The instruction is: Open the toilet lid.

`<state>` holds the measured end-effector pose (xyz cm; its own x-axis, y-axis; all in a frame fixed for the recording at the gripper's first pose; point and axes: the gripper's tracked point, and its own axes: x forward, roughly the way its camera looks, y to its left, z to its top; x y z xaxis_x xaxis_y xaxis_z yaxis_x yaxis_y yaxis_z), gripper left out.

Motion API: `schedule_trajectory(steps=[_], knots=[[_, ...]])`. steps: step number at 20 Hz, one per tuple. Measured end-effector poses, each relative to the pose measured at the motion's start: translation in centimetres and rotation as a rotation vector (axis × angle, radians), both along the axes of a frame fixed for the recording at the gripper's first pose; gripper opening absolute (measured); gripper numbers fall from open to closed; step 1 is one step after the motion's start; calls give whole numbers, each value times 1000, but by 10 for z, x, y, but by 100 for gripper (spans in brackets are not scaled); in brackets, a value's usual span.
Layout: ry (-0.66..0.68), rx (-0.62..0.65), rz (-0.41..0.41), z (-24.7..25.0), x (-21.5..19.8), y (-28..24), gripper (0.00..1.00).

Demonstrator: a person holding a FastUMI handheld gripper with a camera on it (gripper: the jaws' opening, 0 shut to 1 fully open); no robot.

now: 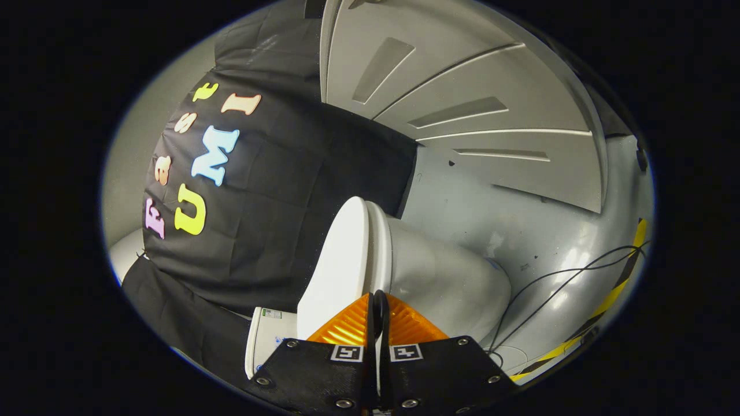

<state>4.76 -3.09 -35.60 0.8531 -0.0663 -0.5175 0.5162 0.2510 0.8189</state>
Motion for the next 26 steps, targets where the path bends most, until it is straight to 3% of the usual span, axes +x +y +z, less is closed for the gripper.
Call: schedule_trajectory(steps=[3,8,26], knots=[[28,-39,31,11,1,3,2],[13,-22,-13,40,5,-1,2],[-18,-227,57,145,32,16,0]])
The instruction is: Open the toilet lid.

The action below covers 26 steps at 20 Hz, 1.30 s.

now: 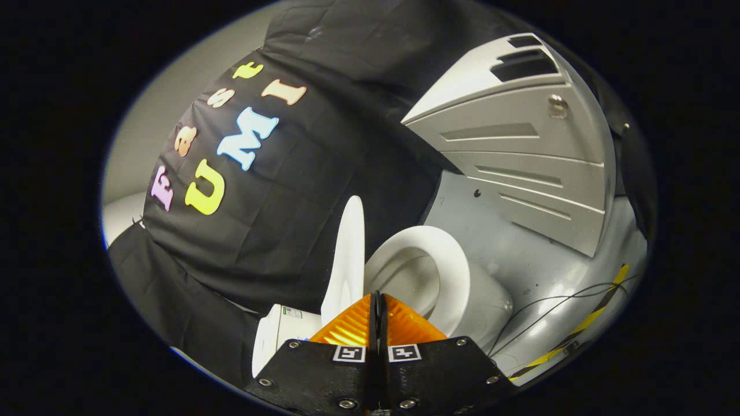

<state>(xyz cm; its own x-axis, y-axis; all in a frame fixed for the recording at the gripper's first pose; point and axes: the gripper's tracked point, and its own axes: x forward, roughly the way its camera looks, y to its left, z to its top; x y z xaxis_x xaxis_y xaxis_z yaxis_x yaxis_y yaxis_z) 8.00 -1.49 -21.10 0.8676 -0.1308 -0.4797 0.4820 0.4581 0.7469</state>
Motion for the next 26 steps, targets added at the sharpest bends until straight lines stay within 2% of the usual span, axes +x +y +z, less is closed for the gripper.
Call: schedule_trajectory(steps=[4,14,21,26], knots=[[-49,-14,11,33,6,8,0],[-89,-157,70,90,22,37,0],[-92,-216,101,114,31,52,0],[-124,-266,154,140,41,74,0]])
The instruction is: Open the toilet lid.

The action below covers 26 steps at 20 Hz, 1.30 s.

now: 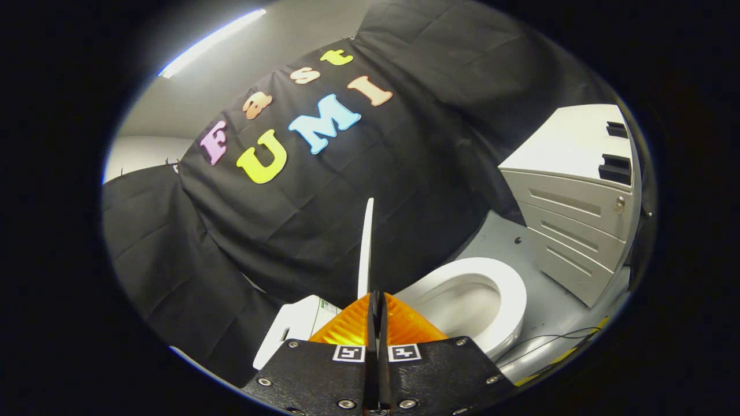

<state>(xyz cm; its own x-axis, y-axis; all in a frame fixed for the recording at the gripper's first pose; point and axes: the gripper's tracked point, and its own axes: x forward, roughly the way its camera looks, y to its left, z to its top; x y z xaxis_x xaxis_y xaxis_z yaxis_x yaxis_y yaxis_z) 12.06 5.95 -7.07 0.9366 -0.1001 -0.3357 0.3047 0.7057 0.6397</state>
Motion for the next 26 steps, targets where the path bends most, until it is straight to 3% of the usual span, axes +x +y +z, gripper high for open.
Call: schedule_trajectory(steps=[17,26], knots=[[-81,-109,67,64,28,78,0],[-136,-133,129,95,48,148,1]])
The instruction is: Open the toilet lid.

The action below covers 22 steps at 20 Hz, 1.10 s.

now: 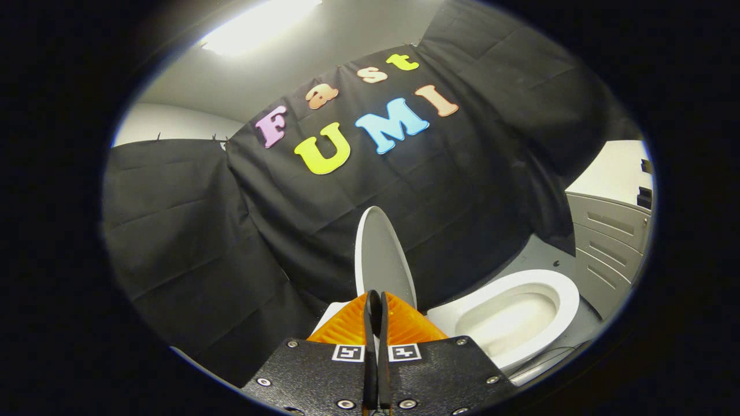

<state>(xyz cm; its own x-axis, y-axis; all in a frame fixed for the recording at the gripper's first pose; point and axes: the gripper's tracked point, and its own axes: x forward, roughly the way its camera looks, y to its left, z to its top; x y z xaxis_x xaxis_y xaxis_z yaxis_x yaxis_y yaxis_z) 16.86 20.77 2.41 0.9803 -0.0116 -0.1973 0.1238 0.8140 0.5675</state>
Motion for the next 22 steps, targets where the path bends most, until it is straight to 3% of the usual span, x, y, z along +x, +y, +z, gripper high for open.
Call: schedule_trajectory(steps=[22], knots=[[-34,-163,246,7,38,155,1]])
